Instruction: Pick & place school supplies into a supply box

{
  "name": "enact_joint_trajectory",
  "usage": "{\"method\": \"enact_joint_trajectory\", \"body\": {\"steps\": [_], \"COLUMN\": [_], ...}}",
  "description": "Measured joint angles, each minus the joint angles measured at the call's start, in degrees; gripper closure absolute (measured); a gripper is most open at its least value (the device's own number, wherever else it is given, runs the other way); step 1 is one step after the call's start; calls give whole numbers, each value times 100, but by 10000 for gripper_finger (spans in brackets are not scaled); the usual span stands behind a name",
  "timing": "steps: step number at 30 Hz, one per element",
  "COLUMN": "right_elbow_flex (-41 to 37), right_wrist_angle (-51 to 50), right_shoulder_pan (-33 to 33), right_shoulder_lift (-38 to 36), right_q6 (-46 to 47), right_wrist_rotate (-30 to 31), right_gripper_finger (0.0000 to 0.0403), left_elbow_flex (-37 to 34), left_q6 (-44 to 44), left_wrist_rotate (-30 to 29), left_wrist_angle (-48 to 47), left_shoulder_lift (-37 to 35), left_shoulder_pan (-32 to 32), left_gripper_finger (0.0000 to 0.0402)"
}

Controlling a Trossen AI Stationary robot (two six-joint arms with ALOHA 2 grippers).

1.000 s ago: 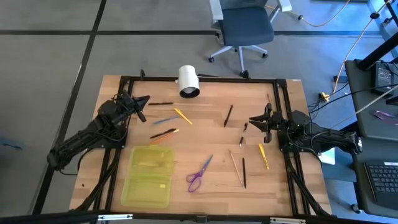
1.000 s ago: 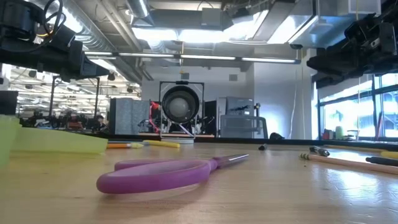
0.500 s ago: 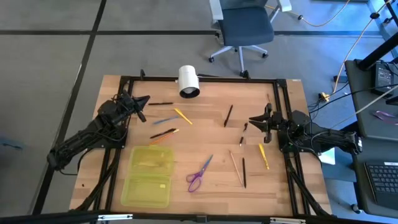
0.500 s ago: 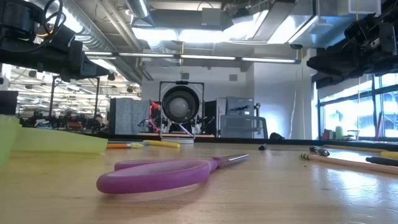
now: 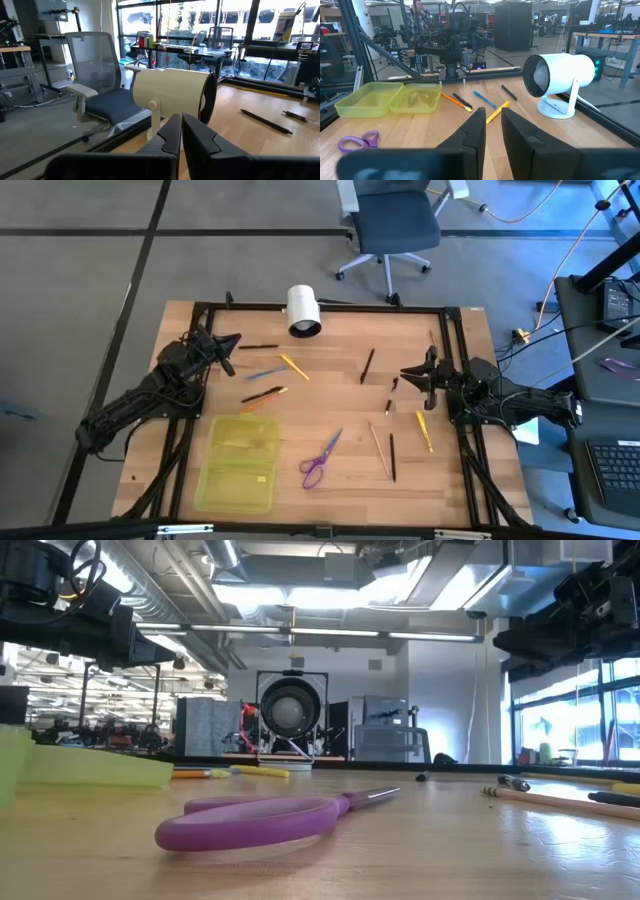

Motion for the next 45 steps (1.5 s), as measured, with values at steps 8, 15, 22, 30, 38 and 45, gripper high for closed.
{"method": "enact_joint_trajectory", "body": {"steps": [8, 15, 22, 30, 38, 45], "right_elbow_flex": [0, 0, 0, 0, 0, 0], "right_wrist_angle": [2, 26, 23, 7, 9, -33], "right_shoulder_pan": [0, 0, 0, 0, 2, 0], "right_shoulder_lift": [-2, -2, -2, -2, -2, 2], "right_q6": [537, 628, 622, 628, 471, 451], "right_wrist_rotate": [6, 6, 5, 2, 69, 151], "right_gripper_finger": [336, 336, 336, 336, 336, 336], "left_elbow_flex": [0, -1, -1, 0, 0, -1], "left_q6": [0, 1, 1, 0, -2, -103], "left_wrist_rotate": [0, -1, 0, 1, 1, -31], "left_wrist_angle": [0, 0, 0, 0, 0, 79], "left_shoulder_lift": [0, 0, 0, 0, 0, 0], "left_shoulder_pan": [1, 2, 1, 0, 2, 1], "left_gripper_finger": [393, 389, 393, 389, 393, 389]}}
